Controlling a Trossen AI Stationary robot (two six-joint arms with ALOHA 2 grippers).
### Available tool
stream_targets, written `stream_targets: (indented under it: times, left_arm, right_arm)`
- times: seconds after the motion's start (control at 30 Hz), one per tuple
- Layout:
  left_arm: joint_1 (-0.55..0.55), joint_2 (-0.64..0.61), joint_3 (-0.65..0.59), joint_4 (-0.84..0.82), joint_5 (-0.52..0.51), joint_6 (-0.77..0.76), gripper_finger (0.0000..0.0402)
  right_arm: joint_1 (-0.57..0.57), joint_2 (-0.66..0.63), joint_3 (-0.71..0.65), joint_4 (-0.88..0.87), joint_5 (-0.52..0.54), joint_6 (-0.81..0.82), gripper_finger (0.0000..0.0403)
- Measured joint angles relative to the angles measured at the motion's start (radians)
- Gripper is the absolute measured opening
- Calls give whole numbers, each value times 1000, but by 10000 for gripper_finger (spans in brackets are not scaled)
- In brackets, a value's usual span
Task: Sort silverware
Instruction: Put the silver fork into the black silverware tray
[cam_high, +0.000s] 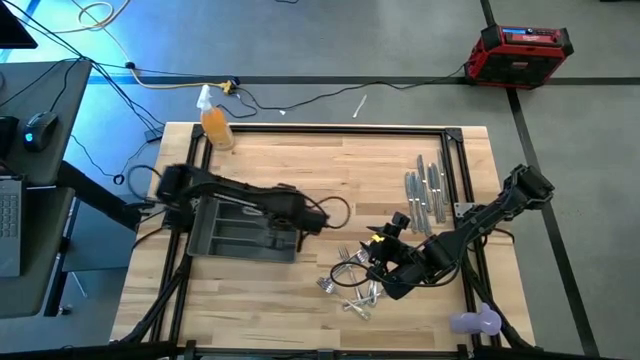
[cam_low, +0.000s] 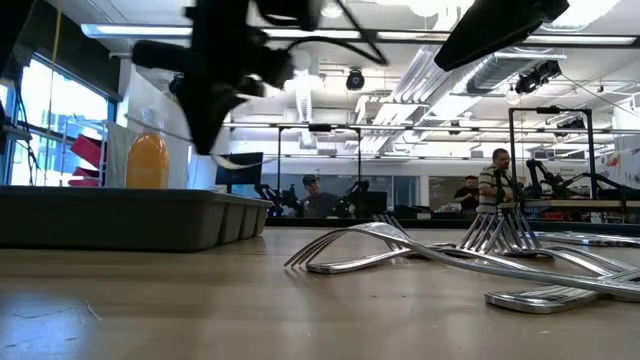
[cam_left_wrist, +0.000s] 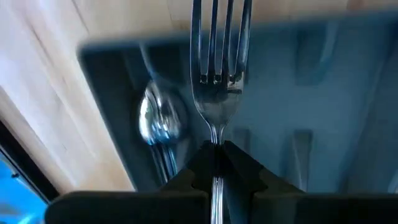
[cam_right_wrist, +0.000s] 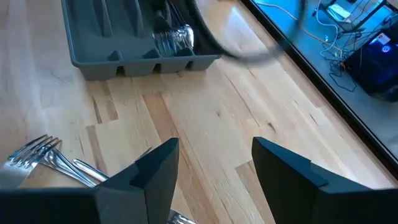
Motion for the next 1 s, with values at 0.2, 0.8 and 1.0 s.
stream_targets:
  times: [0.2, 0.8, 1.0]
  left_arm:
    - [54, -234, -298, 199, 106, 17, 0]
    - [238, -377, -740, 610, 236, 106, 7]
    - [239, -378, -721, 540, 233, 106, 59]
  right_arm:
    - [-1, 0, 0, 1, 2, -1, 192]
    - [-40, 0, 0, 24, -15, -3, 192]
    - [-46, 0, 0, 30, -27, -3, 192]
